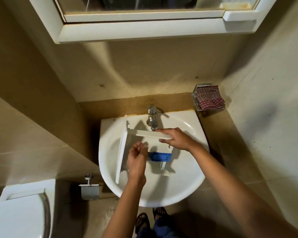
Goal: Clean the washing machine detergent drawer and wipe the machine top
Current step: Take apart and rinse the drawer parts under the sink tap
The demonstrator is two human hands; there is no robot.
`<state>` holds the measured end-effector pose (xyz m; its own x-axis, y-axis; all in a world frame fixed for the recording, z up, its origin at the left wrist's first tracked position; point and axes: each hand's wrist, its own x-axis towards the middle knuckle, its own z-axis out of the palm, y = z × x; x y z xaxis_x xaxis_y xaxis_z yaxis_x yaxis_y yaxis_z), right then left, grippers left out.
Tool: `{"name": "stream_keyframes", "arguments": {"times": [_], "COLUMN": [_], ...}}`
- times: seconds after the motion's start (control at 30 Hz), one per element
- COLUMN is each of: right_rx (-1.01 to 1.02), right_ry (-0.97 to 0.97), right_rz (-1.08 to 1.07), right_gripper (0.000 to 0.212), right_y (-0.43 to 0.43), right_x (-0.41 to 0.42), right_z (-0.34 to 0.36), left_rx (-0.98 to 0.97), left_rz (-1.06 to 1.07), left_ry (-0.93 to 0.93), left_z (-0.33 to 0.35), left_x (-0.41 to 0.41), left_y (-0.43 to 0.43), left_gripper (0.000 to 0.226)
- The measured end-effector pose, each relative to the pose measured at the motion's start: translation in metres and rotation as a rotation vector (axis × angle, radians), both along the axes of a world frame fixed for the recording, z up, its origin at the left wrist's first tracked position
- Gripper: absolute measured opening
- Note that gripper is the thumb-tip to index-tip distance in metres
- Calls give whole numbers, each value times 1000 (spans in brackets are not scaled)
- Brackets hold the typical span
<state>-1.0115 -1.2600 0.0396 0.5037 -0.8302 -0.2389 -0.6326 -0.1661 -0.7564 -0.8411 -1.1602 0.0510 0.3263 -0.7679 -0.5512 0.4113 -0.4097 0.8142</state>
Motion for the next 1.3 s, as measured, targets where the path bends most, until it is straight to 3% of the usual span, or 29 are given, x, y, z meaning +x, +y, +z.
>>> {"name": "stream_keyframes", "arguments": {"times": [0.07,0.2,0.27,0.37,0.47,0.53,0.6,0.67,0.77,0.9,1.07,1.2,1.3], "right_rx": [106,302,424,649,789,814,804,761,516,277,97,64,91], "right_ry": [-84,-98,-73,-74,-95,-94,-94,-113,-70,-81,118,202,230], "right_rz": [-84,-173,-205,-237,-242,-276,-292,-305,-373,-470,-391,-381,-324], "right_gripper": [46,15,17,32,42,56,57,45,28,32,29,29,23], "right_y": [0,-4,-6,-6,-7,-9,-12,-14,-20,-29,-28,-25,-24], "right_x": [-2,1,5,9,14,18,20,21,22,25,21,21,26], "right_z": [-4,-11,-12,-20,-36,-46,-52,-51,-45,-43,-48,-52,-55], "left_rx": [138,342,396,326,175,153,168,165,117,85,57,64,57], "left_rz": [46,279,372,349,188,130,133,141,134,137,173,216,253], "left_ry": [-117,-262,-206,11,266,315,327,354,379,400,452,420,378], "left_z": [-11,-21,-20,-31,-31,-29,-29,-33,-36,-36,-47,-49,-55], "left_x": [5,7,11,25,36,36,33,30,20,2,-8,-15,-21], "left_y": [19,59,66,67,65,61,58,58,53,43,46,48,56], "left_gripper": [7,40,62,77,42,28,35,42,44,42,34,27,38]}}
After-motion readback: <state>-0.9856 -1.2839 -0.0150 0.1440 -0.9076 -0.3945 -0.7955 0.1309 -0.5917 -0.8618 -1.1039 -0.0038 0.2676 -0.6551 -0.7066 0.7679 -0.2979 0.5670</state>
